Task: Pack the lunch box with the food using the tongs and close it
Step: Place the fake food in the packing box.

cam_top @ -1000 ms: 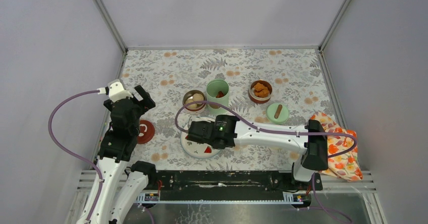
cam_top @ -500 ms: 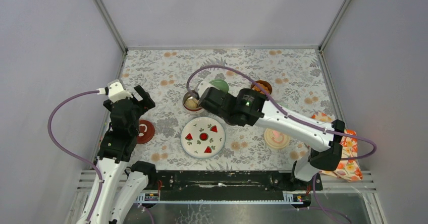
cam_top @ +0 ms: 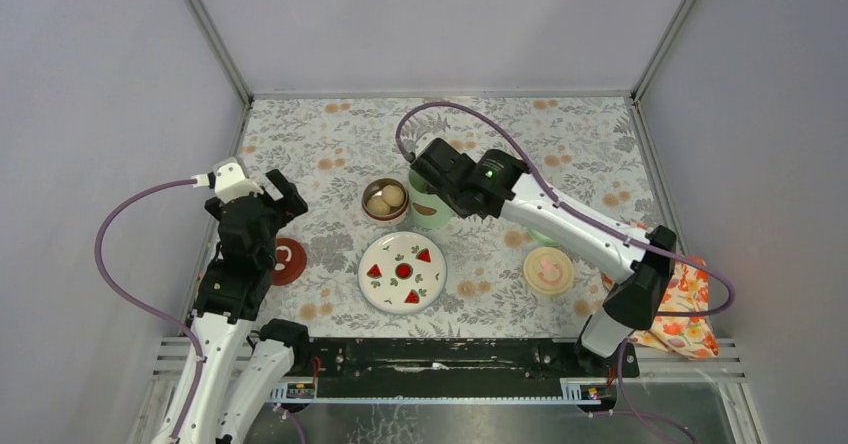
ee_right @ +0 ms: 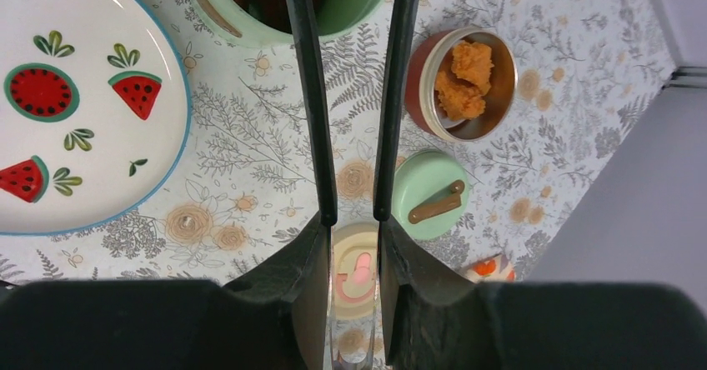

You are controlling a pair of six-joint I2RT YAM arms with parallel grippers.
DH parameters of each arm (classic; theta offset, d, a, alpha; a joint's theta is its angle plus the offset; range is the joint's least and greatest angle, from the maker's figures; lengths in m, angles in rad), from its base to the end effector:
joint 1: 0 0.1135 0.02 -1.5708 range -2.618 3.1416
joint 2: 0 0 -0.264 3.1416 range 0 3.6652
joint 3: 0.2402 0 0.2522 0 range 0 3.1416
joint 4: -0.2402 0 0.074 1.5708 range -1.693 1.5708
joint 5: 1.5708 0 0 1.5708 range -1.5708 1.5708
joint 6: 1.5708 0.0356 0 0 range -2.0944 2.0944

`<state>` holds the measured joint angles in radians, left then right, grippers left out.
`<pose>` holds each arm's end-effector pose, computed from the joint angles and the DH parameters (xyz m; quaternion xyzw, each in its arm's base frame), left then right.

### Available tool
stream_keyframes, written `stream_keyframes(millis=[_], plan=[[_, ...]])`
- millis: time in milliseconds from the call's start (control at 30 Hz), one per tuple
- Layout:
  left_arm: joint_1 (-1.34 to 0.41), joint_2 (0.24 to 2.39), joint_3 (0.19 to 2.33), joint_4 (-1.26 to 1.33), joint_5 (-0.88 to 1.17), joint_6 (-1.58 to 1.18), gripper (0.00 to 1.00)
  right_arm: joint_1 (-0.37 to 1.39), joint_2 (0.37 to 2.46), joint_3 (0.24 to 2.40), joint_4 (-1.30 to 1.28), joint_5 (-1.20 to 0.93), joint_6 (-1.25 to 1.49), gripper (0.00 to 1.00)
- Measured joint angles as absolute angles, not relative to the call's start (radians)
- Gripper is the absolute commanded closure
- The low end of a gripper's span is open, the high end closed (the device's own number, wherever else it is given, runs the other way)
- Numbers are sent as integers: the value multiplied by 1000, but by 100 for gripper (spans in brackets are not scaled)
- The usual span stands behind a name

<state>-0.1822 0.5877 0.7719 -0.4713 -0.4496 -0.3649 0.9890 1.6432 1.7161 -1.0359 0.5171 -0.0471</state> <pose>0.1325 -0.0087 0.3337 -0.2041 0.7654 0.0142 0.6102 0.2010 0.2735 0.3683 -0.3903 0.8393 -0.0861 0.3685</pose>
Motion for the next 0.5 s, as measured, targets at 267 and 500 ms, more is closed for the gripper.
stream_keyframes(millis=[267, 500], plan=[[-182, 588, 772, -471, -444, -365, 2, 954, 1708, 1666, -959, 443, -47, 71], [-182, 588, 772, -471, -440, -365, 2, 934, 1714, 1621, -929, 415, -36, 57]])
